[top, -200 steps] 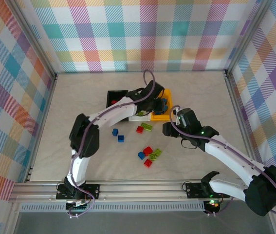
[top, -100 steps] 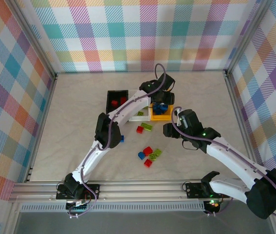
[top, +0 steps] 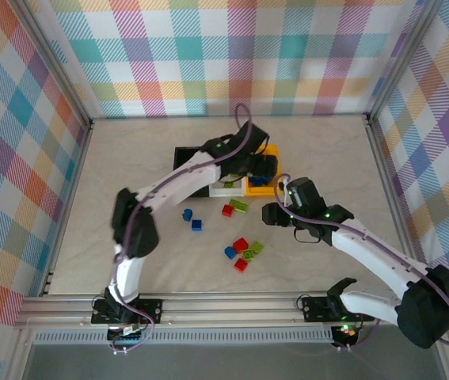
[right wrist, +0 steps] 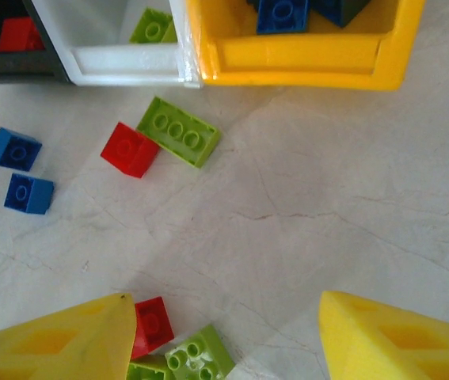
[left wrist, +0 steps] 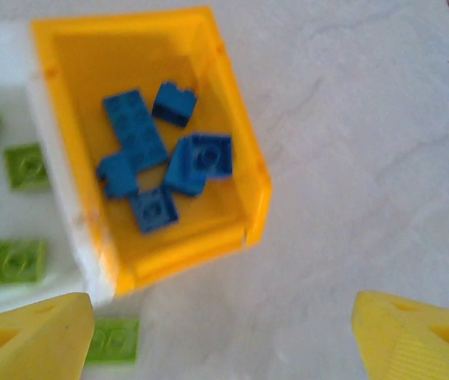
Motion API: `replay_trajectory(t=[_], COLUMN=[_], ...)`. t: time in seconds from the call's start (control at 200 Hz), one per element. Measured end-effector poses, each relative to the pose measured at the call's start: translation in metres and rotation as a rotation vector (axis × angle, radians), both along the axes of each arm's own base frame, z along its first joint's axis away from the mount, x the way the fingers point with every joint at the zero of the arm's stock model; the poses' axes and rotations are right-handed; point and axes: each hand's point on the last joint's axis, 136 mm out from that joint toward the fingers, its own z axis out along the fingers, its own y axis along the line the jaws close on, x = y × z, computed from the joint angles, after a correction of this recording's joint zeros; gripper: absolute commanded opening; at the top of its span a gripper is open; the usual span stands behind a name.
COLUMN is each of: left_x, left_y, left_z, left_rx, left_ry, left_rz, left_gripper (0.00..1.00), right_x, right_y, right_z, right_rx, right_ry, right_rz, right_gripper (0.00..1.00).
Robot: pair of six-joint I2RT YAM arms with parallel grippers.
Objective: Sort the legos into containers by color
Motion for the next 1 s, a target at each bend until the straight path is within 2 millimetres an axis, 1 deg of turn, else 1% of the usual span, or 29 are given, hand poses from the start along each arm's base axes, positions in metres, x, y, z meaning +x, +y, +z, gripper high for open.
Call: replay_trajectory(t=[0.035, 0.11, 0.155, 0.23, 0.335, 0.415, 0.505, 0.6, 0.71, 0.84, 0.93, 1.0], left_x=[-0.011, -0.033, -0.046, -0.069, -0.099, -0.122, -0.140, -0.151, -0.158, -0.158, -0.156, -0.155], left_y=[0.010, 0.032, 0.046, 0.071, 0.106, 0.132, 0.156, 0.173, 0.184, 0.190, 0.194, 0.197], left_z=[0.005, 0.007, 0.004, -0.010, -0.032, -0.042, -0.045, -0.043, -0.046, -0.052, -0.051, -0.050], left_rx=[-0.018, -0.055, -0.068, -0.078, -0.075, -0.082, -0.103, -0.132, -0.146, -0.138, -0.139, -0.144], left_ry=[-0.009, -0.020, -0.023, -0.011, 0.018, 0.027, 0.018, -0.001, -0.004, 0.007, 0.003, -0.001], left_rz=[0.005, 0.022, 0.031, 0.054, 0.093, 0.128, 0.165, 0.199, 0.227, 0.255, 0.272, 0.282], left_gripper=[0.93, 1.00, 1.00, 1.00, 1.00, 1.00, 1.00, 1.00, 1.00, 1.00, 1.00, 1.00], right_x=[-0.001, -0.004, -0.007, -0.014, -0.036, -0.053, -0.068, -0.077, -0.083, -0.086, -0.087, -0.087], right_y=[0.002, 0.008, 0.013, 0.023, 0.045, 0.062, 0.082, 0.099, 0.106, 0.116, 0.127, 0.132], right_z=[-0.002, -0.008, -0.013, -0.025, -0.039, -0.043, -0.044, -0.043, -0.047, -0.051, -0.052, -0.054], right_rx=[0.005, 0.014, 0.016, 0.006, -0.009, -0.013, -0.011, -0.019, -0.037, -0.062, -0.079, -0.090], right_ry=[0.012, 0.039, 0.060, 0.101, 0.153, 0.179, 0.198, 0.201, 0.205, 0.212, 0.204, 0.204], right_rz=[0.009, 0.034, 0.057, 0.102, 0.211, 0.291, 0.370, 0.425, 0.450, 0.471, 0.493, 0.498], right_gripper=[0.63, 0.62, 0.62, 0.62, 0.58, 0.57, 0.57, 0.59, 0.58, 0.55, 0.54, 0.52])
